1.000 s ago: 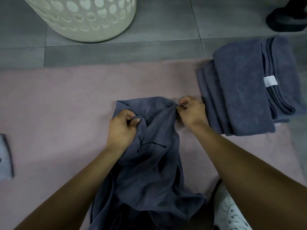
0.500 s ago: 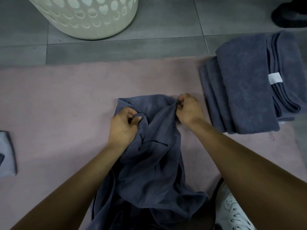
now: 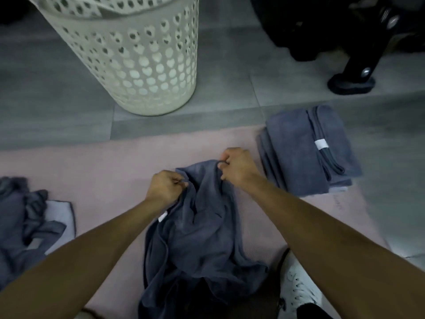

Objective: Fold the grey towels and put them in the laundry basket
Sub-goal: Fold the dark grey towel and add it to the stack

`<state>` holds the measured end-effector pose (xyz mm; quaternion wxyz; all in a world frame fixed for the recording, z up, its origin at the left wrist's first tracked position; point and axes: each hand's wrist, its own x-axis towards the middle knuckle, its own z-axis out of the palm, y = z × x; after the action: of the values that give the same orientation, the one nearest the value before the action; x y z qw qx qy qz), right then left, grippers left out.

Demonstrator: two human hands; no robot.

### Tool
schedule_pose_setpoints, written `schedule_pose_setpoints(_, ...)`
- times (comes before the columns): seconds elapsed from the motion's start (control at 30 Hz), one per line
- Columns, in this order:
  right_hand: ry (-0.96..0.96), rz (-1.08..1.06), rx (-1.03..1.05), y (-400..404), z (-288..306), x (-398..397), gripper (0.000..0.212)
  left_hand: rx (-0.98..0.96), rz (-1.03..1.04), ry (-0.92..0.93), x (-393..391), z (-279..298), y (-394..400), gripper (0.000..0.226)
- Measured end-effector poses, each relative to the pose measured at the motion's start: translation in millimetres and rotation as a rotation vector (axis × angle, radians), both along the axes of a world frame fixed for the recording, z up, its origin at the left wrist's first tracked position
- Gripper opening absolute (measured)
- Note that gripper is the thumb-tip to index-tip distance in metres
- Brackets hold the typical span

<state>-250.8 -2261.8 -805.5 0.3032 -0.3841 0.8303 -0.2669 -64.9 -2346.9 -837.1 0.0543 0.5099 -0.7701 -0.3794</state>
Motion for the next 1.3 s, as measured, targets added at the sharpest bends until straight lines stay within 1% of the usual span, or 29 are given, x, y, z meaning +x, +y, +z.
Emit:
schedule_pose_setpoints(0.13,-0.032,0.027,-0.041,17.3,80.7,10.7,0.014,-0.083,-0.012,-0.119,21.8,76.4,6.1,0.009)
schedule_pose_setpoints(0.23,-0.013,0.035,-0.058,42.9,137.8,22.5,0.012,-0.170,0.020,-0.096,39.7,138.2,16.6,0.010)
schedule_pose_setpoints(0.27,0.004,0.031,-0.046,51.6,157.4,27.1,0.013,-0.177,0.043,-0.081,45.3,158.9,20.8,0.010)
schedule_pose_setpoints(0.33,0.013,0.010,-0.038,69.6,198.3,37.2,0.021,-0.140,0.106,-0.050,57.2,200.1,29.2,0.010)
schedule_pose_setpoints(0.37,0.007,0.004,-0.065,78.5,218.5,43.6,0.021,-0.111,0.140,-0.014,64.4,220.5,33.9,0.011)
schedule_pose_setpoints(0.4,-0.002,-0.001,-0.115,87.8,234.5,50.7,0.019,-0.091,0.183,0.063,71.4,241.0,41.7,0.013)
schedule_pose_setpoints(0.43,-0.003,-0.024,-0.212,96.4,248.8,57.9,0.015,-0.095,0.230,0.202,78.4,258.8,49.2,0.017)
schedule_pose_setpoints(0.47,0.005,-0.060,-0.348,105.6,259.4,64.6,0.012,-0.118,0.286,0.379,85.9,274.0,58.4,0.020)
schedule_pose_setpoints(0.5,0.037,-0.092,-0.462,116.3,266.1,71.5,0.013,-0.144,0.318,0.514,94.8,283.4,69.4,0.021)
schedule_pose_setpoints(0.53,0.090,-0.089,-0.511,127.5,265.2,76.3,0.013,-0.151,0.294,0.579,103.6,285.0,83.2,0.022)
schedule_pose_setpoints(0.57,0.153,-0.049,-0.460,138.6,265.9,81.2,0.011,-0.150,0.220,0.538,112.1,282.3,98.3,0.022)
schedule_pose_setpoints(0.6,0.211,0.031,-0.327,147.9,264.6,84.8,0.013,-0.122,0.128,0.436,119.5,278.6,112.8,0.021)
schedule_pose_setpoints(0.63,0.247,0.096,-0.166,156.3,263.0,87.5,0.020,-0.094,0.071,0.366,125.5,276.6,125.0,0.021)
schedule_pose_setpoints(0.67,0.268,0.123,-0.119,162.5,262.7,89.1,0.025,-0.110,0.069,0.386,129.6,278.1,133.3,0.022)
schedule_pose_setpoints(0.7,0.282,0.102,-0.154,165.0,267.6,89.9,0.026,-0.163,0.122,0.469,132.0,284.4,136.6,0.023)
schedule_pose_setpoints(0.73,0.273,0.052,-0.250,165.2,271.7,89.1,0.022,-0.189,0.190,0.568,133.7,294.1,138.5,0.023)
schedule_pose_setpoints(0.77,0.248,-0.011,-0.341,165.1,277.0,88.8,0.018,-0.161,0.240,0.620,136.3,300.7,137.1,0.023)
schedule_pose_setpoints(0.8,0.229,-0.053,-0.405,165.4,281.5,87.9,0.017,-0.104,0.252,0.625,139.8,304.5,136.8,0.022)
schedule_pose_setpoints(0.83,0.217,-0.078,-0.409,166.9,285.4,88.3,0.018,-0.024,0.227,0.530,143.6,304.3,137.9,0.021)
schedule_pose_setpoints(0.87,0.200,-0.088,-0.369,169.9,286.5,90.4,0.019,0.054,0.176,0.382,147.1,301.4,142.6,0.020)
schedule_pose_setpoints(0.9,0.195,-0.079,-0.283,174.0,286.6,93.7,0.019,0.094,0.129,0.274,150.4,297.0,146.4,0.019)
schedule_pose_setpoints(0.93,0.211,-0.057,-0.192,177.3,284.0,96.8,0.018,0.097,0.124,0.268,151.9,293.7,148.8,0.020)
schedule_pose_setpoints(0.97,0.242,-0.048,-0.130,179.0,281.7,100.6,0.017,0.080,0.157,0.334,152.1,292.6,148.5,0.020)
schedule_pose_setpoints(1.0,0.274,-0.058,-0.111,179.2,280.7,103.9,0.016,0.040,0.218,0.433,151.1,294.1,146.2,0.020)
schedule_pose_setpoints(1.07,0.285,-0.105,-0.163,174.2,277.8,107.1,0.016,-0.027,0.289,0.518,147.0,294.5,138.3,0.019)
schedule_pose_setpoints(1.13,0.304,-0.127,-0.165,167.0,273.1,105.0,0.017,0.007,0.295,0.447,143.0,283.1,133.9,0.021)
schedule_pose_setpoints(1.2,0.320,-0.096,-0.075,158.4,262.1,98.5,0.016,0.063,0.283,0.283,137.9,265.6,127.6,0.020)
schedule_pose_setpoints(1.27,0.261,-0.092,-0.039,147.6,252.0,88.9,0.018,0.065,0.247,0.173,130.8,256.5,112.8,0.019)
schedule_pose_setpoints(1.3,0.220,-0.100,-0.043,140.8,248.2,82.6,0.019,0.023,0.227,0.136,126.9,256.4,101.1,0.020)
